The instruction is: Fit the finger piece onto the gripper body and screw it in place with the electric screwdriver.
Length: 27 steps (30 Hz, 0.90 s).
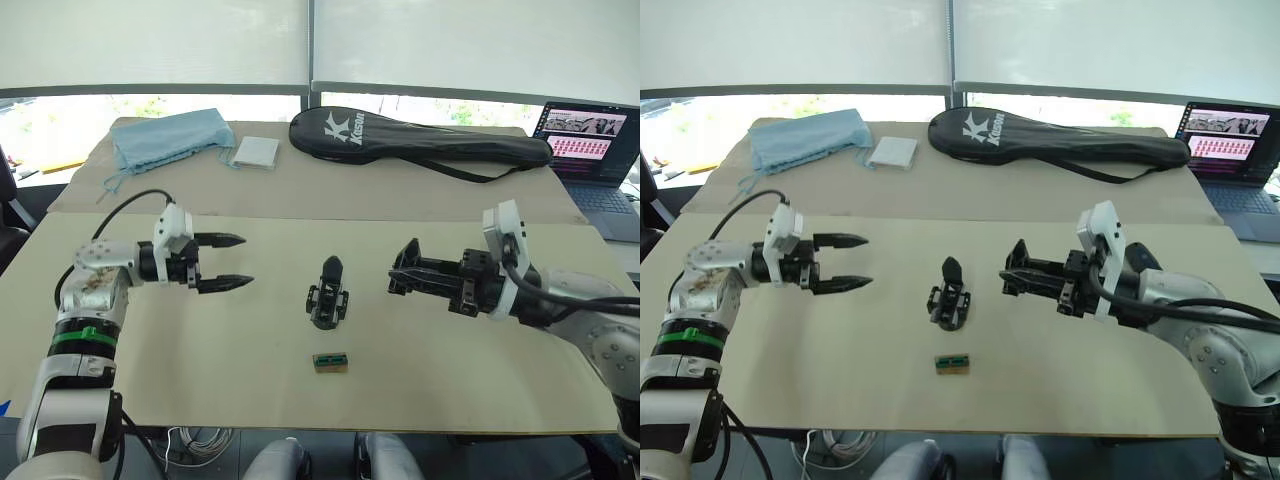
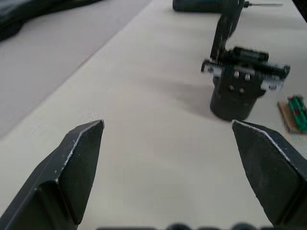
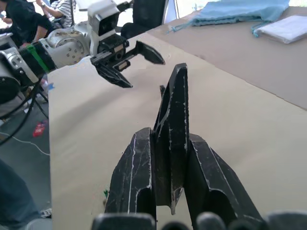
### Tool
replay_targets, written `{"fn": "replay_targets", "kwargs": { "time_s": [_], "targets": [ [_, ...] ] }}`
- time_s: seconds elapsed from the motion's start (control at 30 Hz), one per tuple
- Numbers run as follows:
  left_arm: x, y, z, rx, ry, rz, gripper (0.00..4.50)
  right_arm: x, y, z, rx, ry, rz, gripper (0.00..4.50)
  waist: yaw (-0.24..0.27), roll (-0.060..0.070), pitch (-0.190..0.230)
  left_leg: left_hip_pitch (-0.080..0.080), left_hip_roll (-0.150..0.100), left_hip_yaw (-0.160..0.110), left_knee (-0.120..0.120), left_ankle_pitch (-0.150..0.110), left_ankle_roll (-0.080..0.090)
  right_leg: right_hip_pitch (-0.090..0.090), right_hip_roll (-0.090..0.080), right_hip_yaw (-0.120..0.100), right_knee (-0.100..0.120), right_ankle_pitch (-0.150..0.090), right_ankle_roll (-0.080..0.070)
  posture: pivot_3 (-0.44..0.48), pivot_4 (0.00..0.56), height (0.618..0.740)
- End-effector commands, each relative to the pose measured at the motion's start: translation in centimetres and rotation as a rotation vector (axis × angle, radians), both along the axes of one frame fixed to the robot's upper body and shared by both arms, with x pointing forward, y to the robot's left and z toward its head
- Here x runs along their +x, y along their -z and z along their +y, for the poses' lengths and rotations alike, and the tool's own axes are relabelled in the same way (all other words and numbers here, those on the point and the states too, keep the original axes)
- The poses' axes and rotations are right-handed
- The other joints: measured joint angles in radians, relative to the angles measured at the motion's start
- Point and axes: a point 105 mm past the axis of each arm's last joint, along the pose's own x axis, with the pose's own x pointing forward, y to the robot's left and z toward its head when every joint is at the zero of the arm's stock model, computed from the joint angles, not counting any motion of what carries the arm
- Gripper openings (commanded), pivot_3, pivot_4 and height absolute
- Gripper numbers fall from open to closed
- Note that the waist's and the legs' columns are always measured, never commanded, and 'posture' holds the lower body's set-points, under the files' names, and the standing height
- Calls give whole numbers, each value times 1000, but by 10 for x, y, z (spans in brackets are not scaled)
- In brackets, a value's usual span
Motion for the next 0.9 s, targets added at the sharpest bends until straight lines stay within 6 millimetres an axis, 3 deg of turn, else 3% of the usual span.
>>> {"fn": "replay_targets", "kwargs": {
  "time_s": [0.03,0.3,0.77,0.9],
  "targets": [
    [-7,2,2,-1,34,-21,4500,-6,-4,-1,-31,-55,-122,409,0,0,0,0,0,0,0,0,0,0,0,0,0,0,0,0,150,740],
    [-11,33,-22,6,107,-13,4500,-14,-1,-4,14,-72,-243,409,-1,0,0,0,0,0,1,0,0,1,0,0,1,0,0,0,150,740],
    [-5,65,-81,34,280,-5,4500,-20,3,-2,22,-67,-262,409,-6,0,0,0,0,0,4,0,1,1,0,0,1,1,1,0,150,740],
    [-3,66,-93,32,305,4,4500,-21,4,-1,21,-67,-267,409,-5,0,0,0,0,0,5,0,1,1,0,0,2,1,1,0,150,740]
  ]
}}
